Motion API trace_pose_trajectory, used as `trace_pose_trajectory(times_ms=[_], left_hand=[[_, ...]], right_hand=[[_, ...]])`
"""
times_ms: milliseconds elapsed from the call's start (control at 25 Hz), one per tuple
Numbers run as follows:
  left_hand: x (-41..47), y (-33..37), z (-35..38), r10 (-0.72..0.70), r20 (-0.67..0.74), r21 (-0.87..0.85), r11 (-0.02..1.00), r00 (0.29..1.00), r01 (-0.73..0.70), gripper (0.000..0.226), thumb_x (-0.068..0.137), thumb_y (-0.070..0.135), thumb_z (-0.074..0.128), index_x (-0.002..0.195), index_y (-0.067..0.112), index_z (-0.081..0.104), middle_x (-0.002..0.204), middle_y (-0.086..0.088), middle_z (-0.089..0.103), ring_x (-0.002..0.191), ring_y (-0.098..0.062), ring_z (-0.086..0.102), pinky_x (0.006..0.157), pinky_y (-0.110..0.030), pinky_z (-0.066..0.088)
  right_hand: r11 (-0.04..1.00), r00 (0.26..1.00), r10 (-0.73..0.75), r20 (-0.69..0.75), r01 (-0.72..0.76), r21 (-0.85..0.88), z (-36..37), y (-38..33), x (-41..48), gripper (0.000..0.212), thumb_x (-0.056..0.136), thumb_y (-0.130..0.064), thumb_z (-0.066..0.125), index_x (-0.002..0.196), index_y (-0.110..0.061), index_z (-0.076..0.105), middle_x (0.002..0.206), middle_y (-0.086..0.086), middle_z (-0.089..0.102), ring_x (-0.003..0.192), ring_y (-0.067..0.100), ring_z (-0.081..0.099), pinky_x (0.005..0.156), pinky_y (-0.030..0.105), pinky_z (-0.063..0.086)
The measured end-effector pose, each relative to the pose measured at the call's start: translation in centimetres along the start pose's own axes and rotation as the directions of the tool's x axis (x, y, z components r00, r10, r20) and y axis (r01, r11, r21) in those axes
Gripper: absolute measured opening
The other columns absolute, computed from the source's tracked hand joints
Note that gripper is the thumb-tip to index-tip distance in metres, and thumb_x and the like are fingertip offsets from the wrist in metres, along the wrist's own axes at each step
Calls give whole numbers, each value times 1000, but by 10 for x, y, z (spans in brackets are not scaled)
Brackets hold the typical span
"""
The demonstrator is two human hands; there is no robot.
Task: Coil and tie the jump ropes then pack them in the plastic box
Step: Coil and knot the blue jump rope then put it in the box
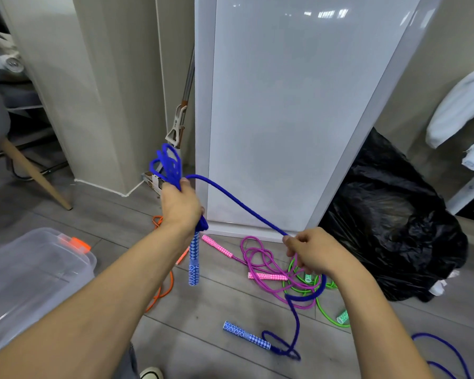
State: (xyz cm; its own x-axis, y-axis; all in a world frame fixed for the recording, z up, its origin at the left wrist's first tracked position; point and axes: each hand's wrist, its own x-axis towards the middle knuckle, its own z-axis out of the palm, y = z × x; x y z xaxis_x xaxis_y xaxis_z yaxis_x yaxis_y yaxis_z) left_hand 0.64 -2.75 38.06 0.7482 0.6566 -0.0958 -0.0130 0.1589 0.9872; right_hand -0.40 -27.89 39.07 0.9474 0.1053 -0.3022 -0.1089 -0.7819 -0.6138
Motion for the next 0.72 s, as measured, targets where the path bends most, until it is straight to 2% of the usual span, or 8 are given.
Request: trace_pose_trajectory(times_ms=[80, 160, 240, 360, 440, 520, 600, 720], left_hand=[[5, 1, -5, -28, -32, -17, 999, 999, 27, 21, 106, 21, 39, 90, 10, 46, 70, -9, 49, 44, -16, 45, 45, -28, 44], [1, 2, -3, -81, 65, -87, 992, 995, 87, 19, 106, 20, 40, 96, 6, 50, 71, -8, 51, 46, -16, 46, 43, -27, 46], [-11, 4, 2, -116, 186, -99, 986, 976, 136, 21, 107, 19, 40, 109, 0, 51, 74, -10, 55, 47, -17, 51, 42, -27, 50], [-32, 10, 9, -120, 349, -74, 985, 930, 155, 22, 107, 17, 41, 122, 2, 48, 86, -11, 69, 55, -18, 65, 51, -32, 59], [-44, 12, 13, -124, 432, -50, 986, 893, 161, 25, 107, 17, 42, 127, 4, 47, 94, -11, 74, 67, -23, 72, 57, -35, 61], [-54, 13, 16, -125, 473, -27, 987, 872, 157, 26, 107, 17, 42, 129, 4, 48, 99, -11, 75, 77, -26, 76, 61, -37, 63], [-61, 13, 17, -118, 503, -27, 988, 856, 152, 26, 106, 17, 43, 129, 5, 49, 103, -11, 75, 81, -28, 76, 62, -36, 62], [-68, 15, 17, -122, 528, -4, 989, 840, 147, 20, 105, 16, 47, 122, 8, 53, 103, -10, 75, 78, -25, 76, 62, -35, 62]], right_hand=[[998, 990, -54, -131, 57, 12, -4, 1, 1, 40, 101, -36, 53, 73, -15, 73, 57, 3, 58, 49, 19, 50, 52, 27, 39], [973, 969, -120, -218, 158, 168, -4, -7, 0, 38, 102, -24, 46, 78, -17, 75, 52, -3, 48, 47, 16, 39, 49, 28, 30], [924, 956, -150, -250, 226, 310, 0, -17, -1, 38, 103, -16, 40, 89, -18, 76, 54, -2, 44, 46, 13, 31, 46, 26, 26], [858, 947, -239, -215, 310, 409, 9, -30, -9, 31, 105, -13, 41, 114, -18, 70, 63, -2, 64, 43, 10, 31, 42, 21, 28], [835, 939, -274, -210, 340, 433, 15, -37, -13, 23, 105, -16, 45, 120, -24, 60, 80, -1, 76, 40, 4, 36, 45, 19, 32], [807, 932, -258, -255, 353, 472, 21, -45, -16, 12, 104, -19, 50, 114, -20, 55, 86, 0, 78, 39, 3, 41, 47, 19, 36], [805, 915, -246, -319, 376, 459, 26, -50, -18, 6, 101, -19, 55, 105, -16, 57, 81, -1, 78, 45, 4, 53, 51, 17, 41], [802, 903, -245, -353, 393, 450, 34, -52, -21, 5, 99, -17, 59, 97, -15, 62, 70, 1, 76, 68, 4, 73, 63, 15, 47]])
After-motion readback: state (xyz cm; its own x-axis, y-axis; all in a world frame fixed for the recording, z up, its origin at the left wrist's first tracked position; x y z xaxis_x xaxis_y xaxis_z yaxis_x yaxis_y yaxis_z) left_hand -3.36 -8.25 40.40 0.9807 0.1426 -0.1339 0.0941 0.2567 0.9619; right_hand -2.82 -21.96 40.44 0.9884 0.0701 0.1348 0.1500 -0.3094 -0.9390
